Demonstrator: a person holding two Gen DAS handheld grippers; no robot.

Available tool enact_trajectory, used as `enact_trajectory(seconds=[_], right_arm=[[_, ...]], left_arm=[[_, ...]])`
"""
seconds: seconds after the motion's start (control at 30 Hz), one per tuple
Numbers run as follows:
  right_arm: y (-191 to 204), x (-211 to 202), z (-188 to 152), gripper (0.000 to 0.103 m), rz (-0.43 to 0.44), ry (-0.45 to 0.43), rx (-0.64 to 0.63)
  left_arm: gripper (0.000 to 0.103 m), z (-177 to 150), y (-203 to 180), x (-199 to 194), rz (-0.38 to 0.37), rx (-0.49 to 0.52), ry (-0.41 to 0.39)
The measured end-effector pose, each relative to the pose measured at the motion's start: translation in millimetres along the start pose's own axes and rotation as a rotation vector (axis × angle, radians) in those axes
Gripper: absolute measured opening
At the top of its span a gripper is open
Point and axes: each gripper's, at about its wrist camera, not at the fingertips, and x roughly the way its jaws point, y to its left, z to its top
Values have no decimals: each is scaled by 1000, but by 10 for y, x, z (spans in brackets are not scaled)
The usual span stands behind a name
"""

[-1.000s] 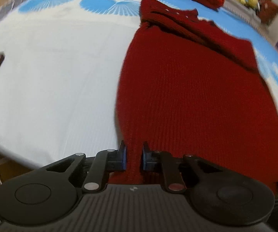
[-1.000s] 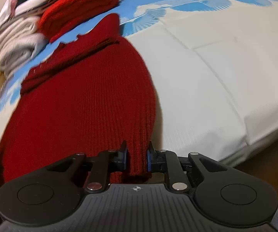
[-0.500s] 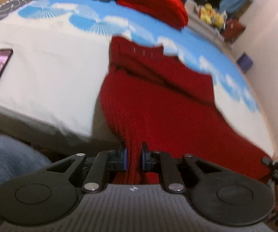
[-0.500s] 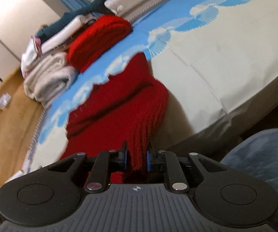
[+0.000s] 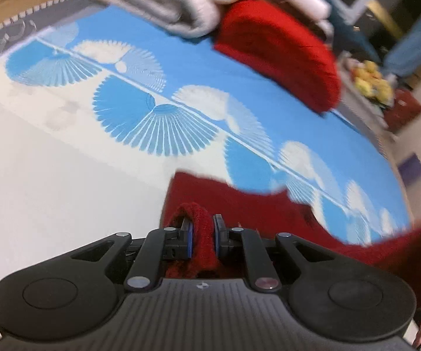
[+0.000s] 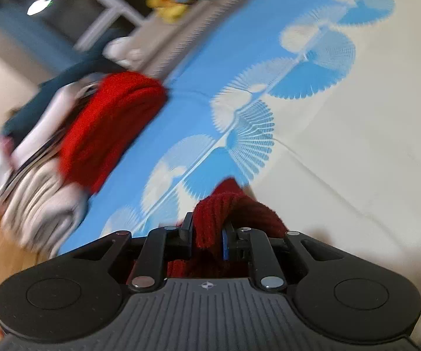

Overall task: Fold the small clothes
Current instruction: 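Grasp the sweater hem with both grippers, then fold the hem up toward the collar with both grippers and release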

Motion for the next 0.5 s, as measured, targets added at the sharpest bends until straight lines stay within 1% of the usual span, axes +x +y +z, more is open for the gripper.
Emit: enact_trajectory(seconds=[0.03, 0.07, 0.1, 0.13, 0.17, 0.2, 0.27, 0.3, 0.33, 0.37, 0.43, 0.47, 0.5], right_arm=[[40, 300, 73, 24, -27, 3, 27], [38, 594, 135, 38, -68, 5, 62], [3, 833, 178, 49, -125, -5, 93], [-45, 988, 207, 67, -192, -3, 111], [-139, 1072, 216, 69, -233, -4, 155], [-258, 1073, 201, 68, -204, -16, 208], [-483, 991, 172, 75, -101, -30, 271], [-574, 916, 163, 75, -88, -38, 296], [-611, 852, 185, 76, -101, -38, 323], [-607, 781, 218, 76, -92, -42, 332], [-531, 581, 207, 76, -53, -62, 288], [-471, 467, 152, 77, -42, -73, 246], [-417, 343, 45, 78, -30, -80, 204]], left_arm=[[31, 141, 20, 259, 20, -56, 18], [52, 228, 91, 475, 46, -117, 13], [60, 285, 173, 602, 79, -141, -18], [77, 333, 242, 680, 113, -158, -53], [88, 342, 314, 693, 124, -172, -86], [91, 320, 379, 662, 122, -180, -106], [95, 254, 496, 594, 109, -177, -126], [96, 208, 538, 540, 120, -181, -116], [96, 173, 548, 508, 134, -191, -93], [96, 130, 544, 472, 136, -193, -57], [96, 38, 473, 403, 144, -160, 16], [96, -65, 420, 331, 165, -129, 36], [97, -174, 386, 266, 186, -101, 35]])
